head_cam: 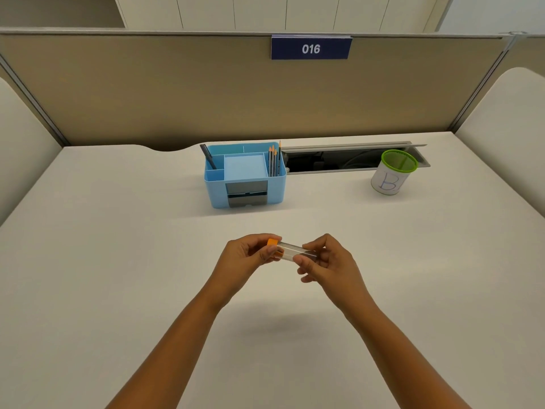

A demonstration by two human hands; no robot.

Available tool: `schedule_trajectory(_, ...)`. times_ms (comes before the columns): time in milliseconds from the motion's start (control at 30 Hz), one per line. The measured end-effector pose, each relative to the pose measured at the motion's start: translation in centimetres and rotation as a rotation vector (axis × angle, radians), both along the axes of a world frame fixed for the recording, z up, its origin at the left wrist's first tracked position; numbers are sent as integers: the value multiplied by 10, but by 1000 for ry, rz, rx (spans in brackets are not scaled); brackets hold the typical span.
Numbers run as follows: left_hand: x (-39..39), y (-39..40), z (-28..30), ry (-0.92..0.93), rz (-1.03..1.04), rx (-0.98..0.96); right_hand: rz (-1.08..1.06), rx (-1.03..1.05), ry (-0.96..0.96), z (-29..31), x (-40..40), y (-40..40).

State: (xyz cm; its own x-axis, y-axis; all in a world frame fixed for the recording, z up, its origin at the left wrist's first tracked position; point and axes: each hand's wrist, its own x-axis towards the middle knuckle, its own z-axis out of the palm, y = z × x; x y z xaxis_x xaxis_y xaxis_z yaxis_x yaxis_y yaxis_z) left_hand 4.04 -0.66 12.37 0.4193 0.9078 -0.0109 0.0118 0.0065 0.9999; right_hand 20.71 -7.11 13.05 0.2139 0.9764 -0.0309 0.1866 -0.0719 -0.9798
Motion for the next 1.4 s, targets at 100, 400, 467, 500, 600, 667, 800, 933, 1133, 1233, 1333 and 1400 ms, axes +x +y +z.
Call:
schedule_trajectory(100, -3, 2, -3, 62, 10, 63, 55, -5, -213, 4, 4, 10)
schedule_trajectory(400, -2, 32, -15, 332, 310, 324, 218, 118, -642, 10, -5, 87)
schedule_trajectory(467, -4, 46, -13, 399, 348, 389, 235, 127, -730, 8, -8, 105)
schedule_trajectory(500, -4, 54, -11, 431, 349, 420, 228, 127, -760, 6, -10, 112)
schedule_trajectory(600, -5, 80, -6, 589, 316, 527, 184, 122, -822, 5, -16, 134)
schedule_trajectory(667, -4, 96, -2, 672, 302, 546, 172, 125, -858, 7, -19, 151)
schedule_trajectory(800, -2, 124, 8, 719, 286, 512, 205, 139, -960, 15, -21, 191)
schedule_trajectory(933, 5, 150, 23, 844, 246, 453, 250, 115, -1091, 15, -22, 220)
schedule_trajectory(1133, 11, 168, 34, 883, 209, 332, 279, 57, -1142, 13, -22, 250)
schedule_trajectory(1233, 17, 176, 39, 991, 170, 278, 317, 30, -1156, 13, -20, 257)
schedule_trajectory(1333, 19, 178, 38, 1052, 116, 270, 352, 0, -1174, 11, -17, 261)
schedule_trajectory(1400, 20, 178, 37, 1081, 96, 265, 360, -16, -1177, 10, -17, 261)
